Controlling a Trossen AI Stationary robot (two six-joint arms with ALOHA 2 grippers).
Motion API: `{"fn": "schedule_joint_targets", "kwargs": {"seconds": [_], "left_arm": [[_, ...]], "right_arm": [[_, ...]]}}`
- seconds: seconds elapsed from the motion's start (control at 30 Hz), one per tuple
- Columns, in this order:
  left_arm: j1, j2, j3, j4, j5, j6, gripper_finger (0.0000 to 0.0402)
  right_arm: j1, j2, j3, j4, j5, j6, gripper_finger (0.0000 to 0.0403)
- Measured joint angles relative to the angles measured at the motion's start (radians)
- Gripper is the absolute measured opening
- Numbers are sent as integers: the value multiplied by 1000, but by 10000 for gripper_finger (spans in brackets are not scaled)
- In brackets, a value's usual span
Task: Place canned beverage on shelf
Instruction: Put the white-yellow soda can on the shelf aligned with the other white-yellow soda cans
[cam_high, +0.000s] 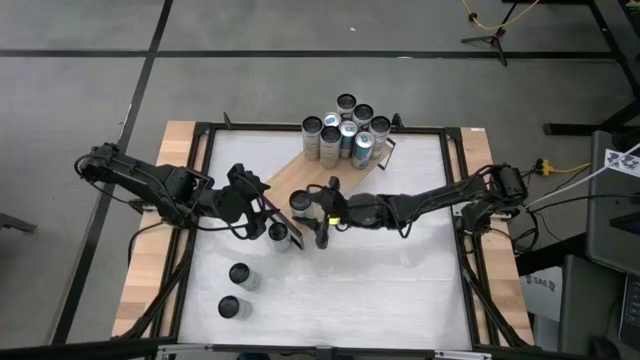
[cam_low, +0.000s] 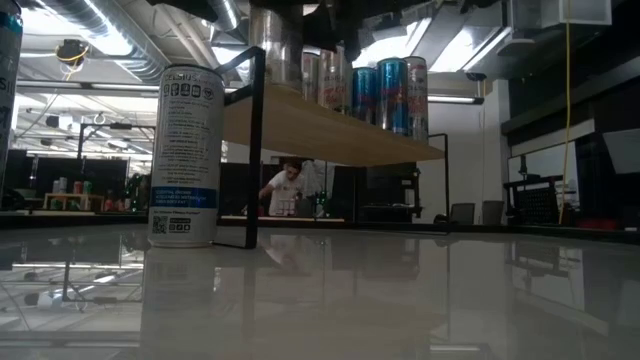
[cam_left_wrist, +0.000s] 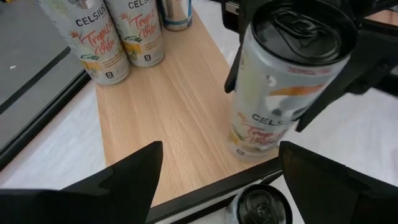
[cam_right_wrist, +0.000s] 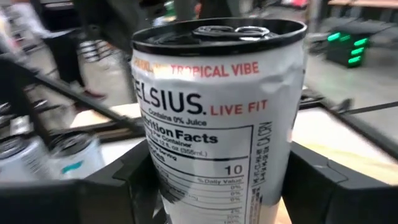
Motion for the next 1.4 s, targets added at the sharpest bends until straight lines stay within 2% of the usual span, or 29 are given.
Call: {"fn": "schedule_joint_targets", "kwargs": {"seconds": [0.2,0.4,0.53,0.7,0.9,1.2,1.4], "left_arm": [[0,0,0,1,0,0,314],[0,0,0,1,0,0,314],[0,0,0,1,0,0,314],[0,0,0,1,0,0,314],[0,0,0,1,0,0,314],[0,0,0,1,0,0,314],[0,0,0,1,0,0,314]], "right_arm": [[-74,-50,0,-99,-276,-18,250],[-143,-53,0,-92,-555,-80,252],[-178,-53,0,-92,-670,-126,253],[-199,-53,0,-89,-683,-172,254],[-199,-53,0,-94,-644,-186,258],[-196,-55,0,-118,-581,-183,289],[-196,-55,0,-126,-569,-184,291]]}}
